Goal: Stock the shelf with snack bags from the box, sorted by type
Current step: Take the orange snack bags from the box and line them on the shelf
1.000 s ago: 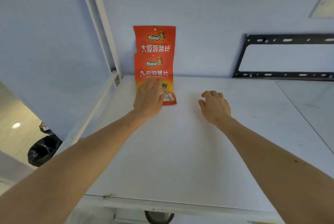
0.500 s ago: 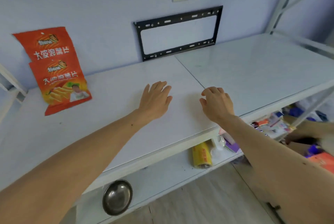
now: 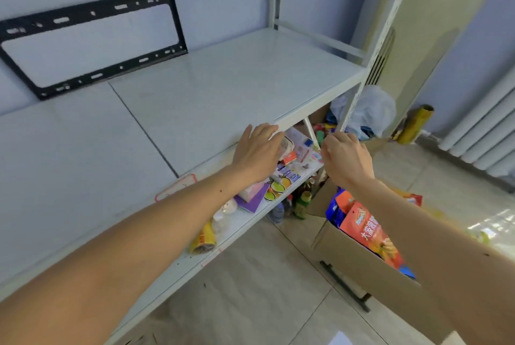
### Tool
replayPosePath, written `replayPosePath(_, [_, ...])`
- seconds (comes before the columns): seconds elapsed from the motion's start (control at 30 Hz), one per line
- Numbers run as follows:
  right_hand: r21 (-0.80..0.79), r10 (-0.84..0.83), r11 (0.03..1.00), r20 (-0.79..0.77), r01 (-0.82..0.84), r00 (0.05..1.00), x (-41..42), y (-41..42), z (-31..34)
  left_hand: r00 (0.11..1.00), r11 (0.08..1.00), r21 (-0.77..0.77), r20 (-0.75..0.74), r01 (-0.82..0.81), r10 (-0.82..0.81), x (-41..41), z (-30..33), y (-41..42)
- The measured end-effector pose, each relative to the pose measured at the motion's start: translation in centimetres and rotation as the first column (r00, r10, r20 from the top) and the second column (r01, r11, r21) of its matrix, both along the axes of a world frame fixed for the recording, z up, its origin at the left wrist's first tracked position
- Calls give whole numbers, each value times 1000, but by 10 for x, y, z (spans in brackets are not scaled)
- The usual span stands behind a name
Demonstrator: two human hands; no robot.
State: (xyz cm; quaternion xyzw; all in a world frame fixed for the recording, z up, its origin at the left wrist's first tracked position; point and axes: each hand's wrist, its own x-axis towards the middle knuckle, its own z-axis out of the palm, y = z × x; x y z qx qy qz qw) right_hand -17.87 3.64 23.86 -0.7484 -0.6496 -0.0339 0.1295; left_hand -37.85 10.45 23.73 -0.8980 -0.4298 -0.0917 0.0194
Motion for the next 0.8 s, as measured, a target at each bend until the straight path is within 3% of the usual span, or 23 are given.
replayPosePath(0.17, [-66,-121,990,11,122,993,92,-9,-27,993,993,-36,-35,115,-117,89,-35,9])
replayPosePath(0.4, [-216,-253,945,-13,244,967,198,-11,-72,974,964,-201,-112,174,-199,185,-91,30])
replayPosePath(0.63, [-404,-287,881,-48,244,957,281,-5,-124,967,928,-363,-198,81,-162,257,-149,39])
replayPosePath(0.8, [-522,-167,845,-49,118,985,334,7,-164,969,887,-458,-239,-56,-62,301,-193,38])
